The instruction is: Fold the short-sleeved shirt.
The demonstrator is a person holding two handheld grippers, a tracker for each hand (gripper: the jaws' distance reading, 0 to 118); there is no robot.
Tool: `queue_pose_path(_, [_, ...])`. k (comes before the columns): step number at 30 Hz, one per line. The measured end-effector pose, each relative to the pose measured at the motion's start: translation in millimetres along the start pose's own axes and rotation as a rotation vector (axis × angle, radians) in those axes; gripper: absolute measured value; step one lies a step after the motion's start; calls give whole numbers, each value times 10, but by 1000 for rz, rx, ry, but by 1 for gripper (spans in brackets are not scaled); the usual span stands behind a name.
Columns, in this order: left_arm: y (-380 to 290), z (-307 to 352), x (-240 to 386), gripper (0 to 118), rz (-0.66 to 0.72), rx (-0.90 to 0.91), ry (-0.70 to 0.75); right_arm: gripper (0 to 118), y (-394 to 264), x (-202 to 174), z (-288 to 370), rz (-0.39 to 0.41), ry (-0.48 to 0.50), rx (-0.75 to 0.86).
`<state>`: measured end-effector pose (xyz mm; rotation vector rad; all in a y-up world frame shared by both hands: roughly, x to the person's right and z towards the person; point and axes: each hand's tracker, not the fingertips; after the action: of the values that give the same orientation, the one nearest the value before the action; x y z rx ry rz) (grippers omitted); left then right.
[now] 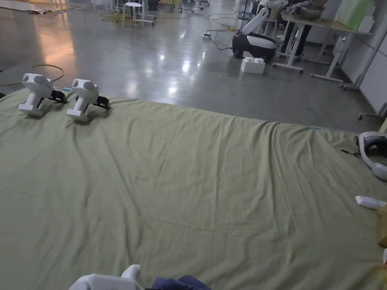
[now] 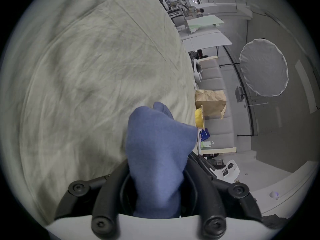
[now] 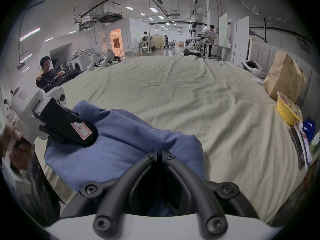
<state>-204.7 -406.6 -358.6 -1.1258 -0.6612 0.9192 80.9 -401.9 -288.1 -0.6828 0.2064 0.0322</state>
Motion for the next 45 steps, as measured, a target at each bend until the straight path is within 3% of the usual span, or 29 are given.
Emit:
queue_pose_path(5, [-69, 266, 0, 31, 38, 49, -30, 7, 317, 3, 127, 85, -39, 82])
queue_pose_path(16, [456, 1656, -15, 31, -14, 123, 74, 7, 1805, 428, 415, 34, -106, 374])
queue_pose_path(23, [878, 2875, 73, 31, -74, 175, 299, 7, 2264, 666, 641, -6, -153, 453])
queue_pose_path(29, [1251, 3834, -305, 31, -37, 242, 510, 7, 2295, 784, 703, -17, -179, 458])
queue_pose_path(34, [1440, 4216, -547, 31, -6, 238, 719, 7, 2210, 831, 689, -18, -196, 431])
queue_pose_path(39, [1510, 4233, -781, 32, 51, 237, 790, 7, 2132, 849, 640, -22, -200, 405])
queue_pose_path(41, [1521, 4163, -833, 42, 42, 239, 864, 7, 2113, 845, 607, -22, -198, 391])
queue_pose_path(43, [1504, 4093, -861, 69, 29, 230, 954, 7, 2092, 839, 590, -23, -195, 383])
queue_pose_path(45, [1502, 4069, -894, 72, 32, 225, 987, 7, 2081, 829, 580, -21, -192, 376])
